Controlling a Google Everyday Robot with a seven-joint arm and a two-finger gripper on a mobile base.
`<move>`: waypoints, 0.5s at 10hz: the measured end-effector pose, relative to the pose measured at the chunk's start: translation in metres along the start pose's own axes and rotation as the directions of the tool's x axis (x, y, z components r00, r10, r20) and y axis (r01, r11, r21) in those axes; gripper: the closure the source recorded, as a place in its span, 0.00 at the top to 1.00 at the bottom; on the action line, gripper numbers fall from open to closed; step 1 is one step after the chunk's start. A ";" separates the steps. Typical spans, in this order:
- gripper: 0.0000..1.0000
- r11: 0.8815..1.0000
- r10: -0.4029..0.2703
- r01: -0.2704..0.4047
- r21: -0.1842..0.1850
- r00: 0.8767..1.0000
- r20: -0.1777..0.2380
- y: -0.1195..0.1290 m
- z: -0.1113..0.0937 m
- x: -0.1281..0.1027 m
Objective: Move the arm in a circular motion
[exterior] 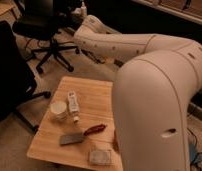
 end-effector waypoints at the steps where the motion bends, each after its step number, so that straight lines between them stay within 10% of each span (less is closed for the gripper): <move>1: 0.00 1.000 0.024 -0.024 0.013 1.000 -0.013 -0.014 0.004 0.006; 5: 0.00 0.996 0.084 -0.087 -0.025 0.992 -0.089 -0.040 0.002 0.070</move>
